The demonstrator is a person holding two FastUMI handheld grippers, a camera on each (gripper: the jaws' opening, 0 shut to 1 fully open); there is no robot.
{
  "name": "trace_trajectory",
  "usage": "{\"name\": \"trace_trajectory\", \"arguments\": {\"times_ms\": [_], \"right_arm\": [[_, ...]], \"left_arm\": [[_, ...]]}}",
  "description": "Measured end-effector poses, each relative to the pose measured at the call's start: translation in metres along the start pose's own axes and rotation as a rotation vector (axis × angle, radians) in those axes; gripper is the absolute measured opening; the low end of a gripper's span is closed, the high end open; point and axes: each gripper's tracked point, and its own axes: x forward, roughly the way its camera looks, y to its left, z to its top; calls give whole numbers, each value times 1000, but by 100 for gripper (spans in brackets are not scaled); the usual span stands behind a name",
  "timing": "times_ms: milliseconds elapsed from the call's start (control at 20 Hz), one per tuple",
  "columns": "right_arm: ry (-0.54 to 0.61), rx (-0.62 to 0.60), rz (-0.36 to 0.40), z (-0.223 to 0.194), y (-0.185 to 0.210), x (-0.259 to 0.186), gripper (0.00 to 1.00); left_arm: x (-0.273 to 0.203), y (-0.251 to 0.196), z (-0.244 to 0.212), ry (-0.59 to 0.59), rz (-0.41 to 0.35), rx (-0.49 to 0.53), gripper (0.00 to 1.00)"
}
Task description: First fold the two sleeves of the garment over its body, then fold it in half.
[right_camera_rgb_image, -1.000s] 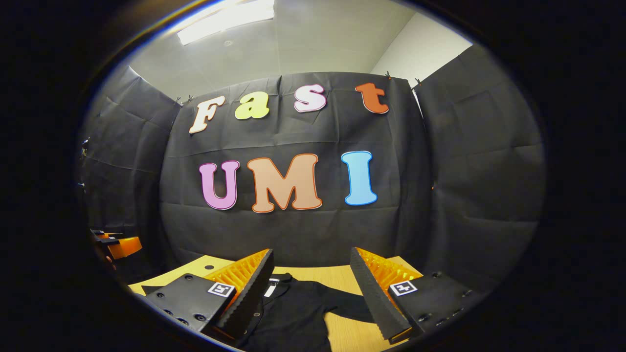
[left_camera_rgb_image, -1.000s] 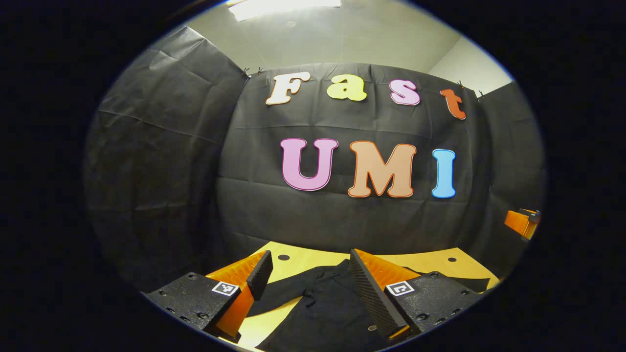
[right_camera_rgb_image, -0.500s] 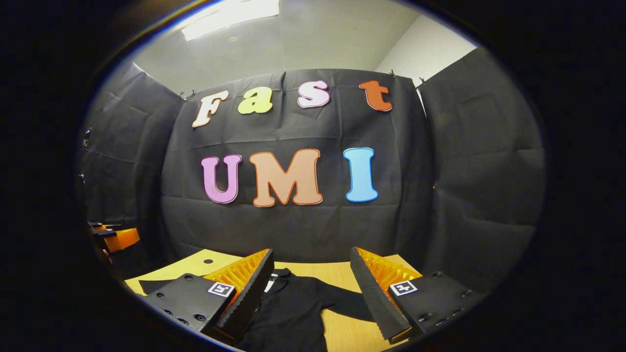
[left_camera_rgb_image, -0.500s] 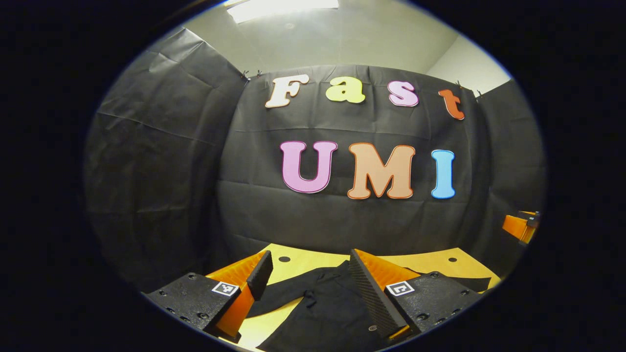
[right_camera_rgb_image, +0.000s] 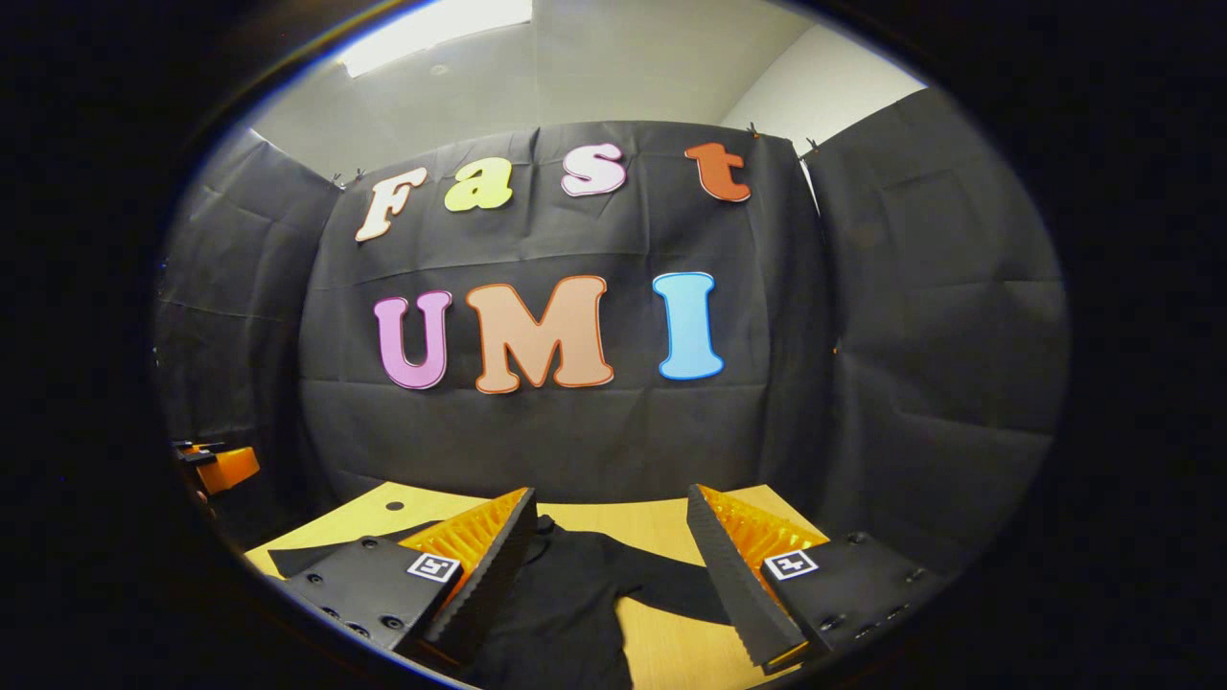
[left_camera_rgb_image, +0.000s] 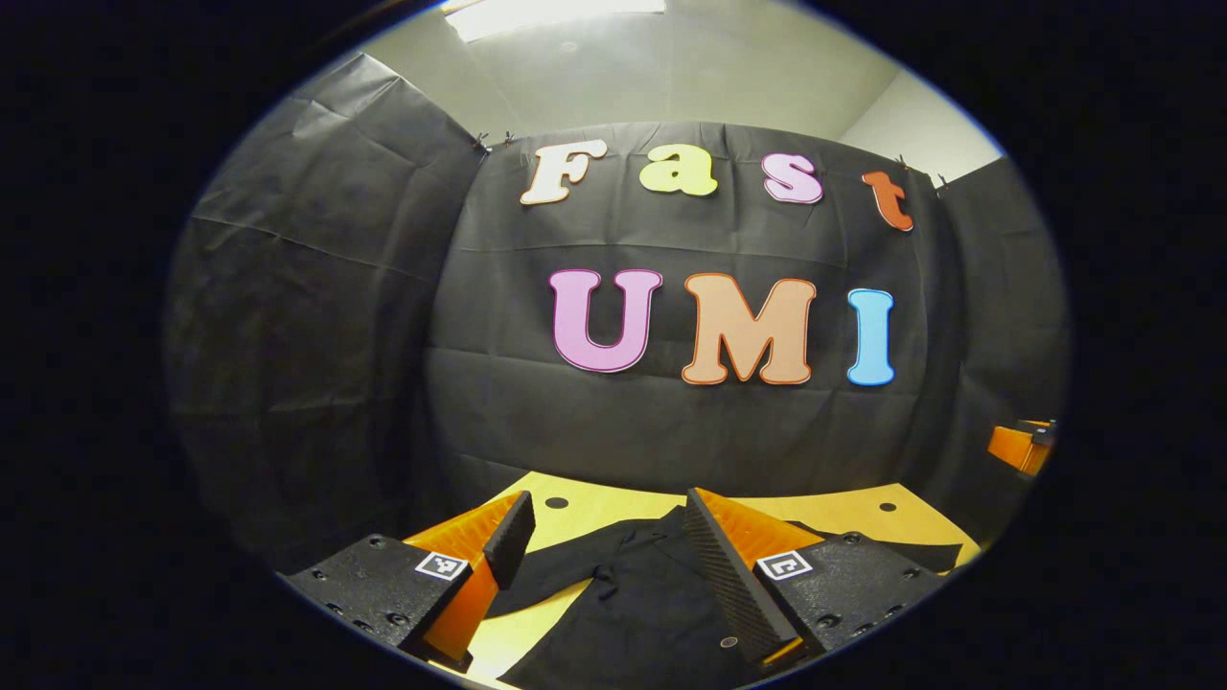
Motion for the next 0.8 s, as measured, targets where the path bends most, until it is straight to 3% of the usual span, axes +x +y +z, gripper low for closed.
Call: {"name": "trace_trajectory", "arguments": {"times_ms": [300, 800], "right_arm": [[55, -19, -81, -16, -55, 30, 99], [315, 13, -293, -132, -182, 82, 99]], "left_arm": [[0, 12, -10, 34, 47, -1, 93], [-4, 13, -38, 111, 95, 19, 92]]}}
